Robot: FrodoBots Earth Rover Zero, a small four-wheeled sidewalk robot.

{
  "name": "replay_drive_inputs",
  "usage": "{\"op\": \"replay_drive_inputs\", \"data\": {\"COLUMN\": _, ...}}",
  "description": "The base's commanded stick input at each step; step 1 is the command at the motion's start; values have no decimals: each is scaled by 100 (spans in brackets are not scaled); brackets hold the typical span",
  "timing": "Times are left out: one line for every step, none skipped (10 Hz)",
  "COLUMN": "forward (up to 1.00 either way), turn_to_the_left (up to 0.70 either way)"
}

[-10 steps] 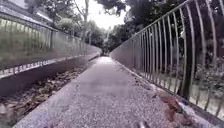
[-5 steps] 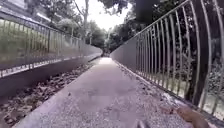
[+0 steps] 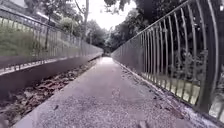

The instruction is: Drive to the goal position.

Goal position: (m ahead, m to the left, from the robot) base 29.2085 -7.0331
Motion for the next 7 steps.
{"op": "replay_drive_inputs", "data": {"forward": 100, "turn_to_the_left": 0}}
{"op": "replay_drive_inputs", "data": {"forward": 100, "turn_to_the_left": 0}}
{"op": "replay_drive_inputs", "data": {"forward": 100, "turn_to_the_left": 0}}
{"op": "replay_drive_inputs", "data": {"forward": 100, "turn_to_the_left": 0}}
{"op": "replay_drive_inputs", "data": {"forward": 100, "turn_to_the_left": 0}}
{"op": "replay_drive_inputs", "data": {"forward": 100, "turn_to_the_left": 0}}
{"op": "replay_drive_inputs", "data": {"forward": 100, "turn_to_the_left": 0}}
